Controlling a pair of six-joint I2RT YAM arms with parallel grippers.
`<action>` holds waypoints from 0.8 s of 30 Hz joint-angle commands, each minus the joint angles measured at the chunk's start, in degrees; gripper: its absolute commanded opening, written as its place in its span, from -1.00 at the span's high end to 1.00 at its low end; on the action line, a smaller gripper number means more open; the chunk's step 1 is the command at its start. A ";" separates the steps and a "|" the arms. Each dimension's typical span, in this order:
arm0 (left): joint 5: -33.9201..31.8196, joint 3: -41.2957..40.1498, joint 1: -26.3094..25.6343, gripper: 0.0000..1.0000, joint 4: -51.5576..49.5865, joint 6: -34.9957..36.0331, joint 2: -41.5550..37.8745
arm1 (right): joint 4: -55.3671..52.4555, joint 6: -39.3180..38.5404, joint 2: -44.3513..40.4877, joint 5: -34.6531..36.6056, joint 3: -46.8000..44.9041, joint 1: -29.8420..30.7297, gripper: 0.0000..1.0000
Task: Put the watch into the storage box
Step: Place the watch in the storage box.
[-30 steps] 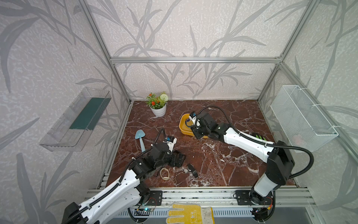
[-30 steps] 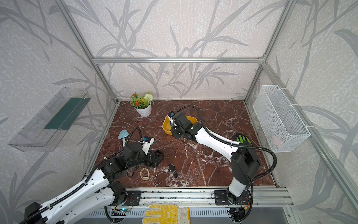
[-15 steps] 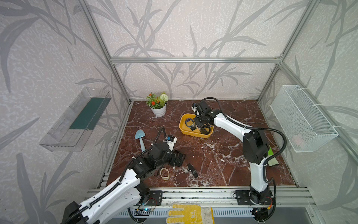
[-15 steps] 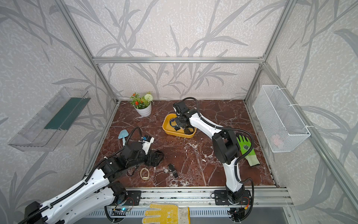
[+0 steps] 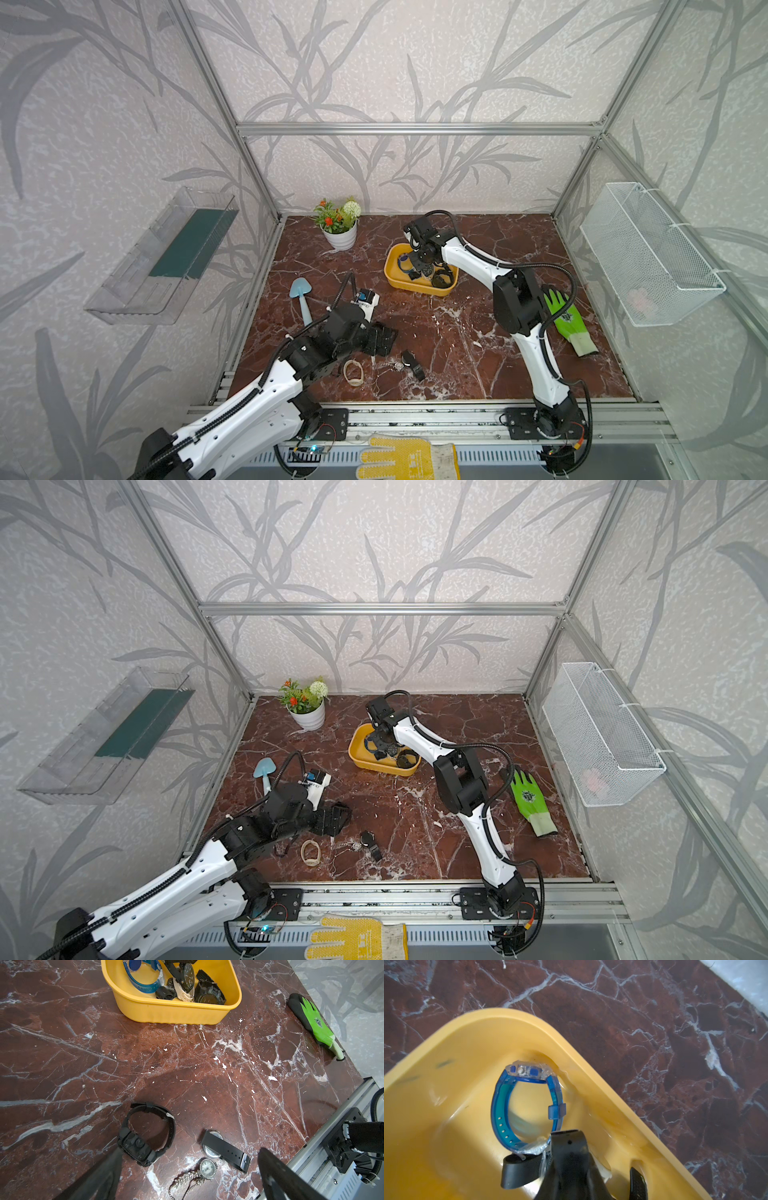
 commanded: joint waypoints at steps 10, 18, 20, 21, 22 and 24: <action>-2.88 2.44 -0.16 -0.98 -0.79 0.91 0.07 | -2.44 1.83 -6.13 -3.74 2.05 -0.98 -0.30; -2.79 2.49 -0.16 -0.98 -0.65 1.12 -0.10 | 4.56 5.22 -19.21 -5.75 -9.61 -0.99 -0.79; -2.77 2.49 -0.16 -0.98 -0.81 1.11 -0.21 | 6.45 6.48 -22.88 -6.39 -13.97 -1.02 -0.81; -2.77 2.49 -0.16 -0.98 -0.81 1.06 -0.33 | 7.08 6.94 -24.43 -6.87 -15.82 -1.04 -0.82; -2.71 2.44 -0.16 -0.98 -0.74 0.96 -0.36 | 7.71 7.77 -26.24 -7.41 -18.18 -1.01 -0.85; -2.41 2.44 -0.16 -0.98 -0.56 0.84 -0.47 | 9.40 9.21 -29.97 -8.51 -23.28 -1.03 -0.88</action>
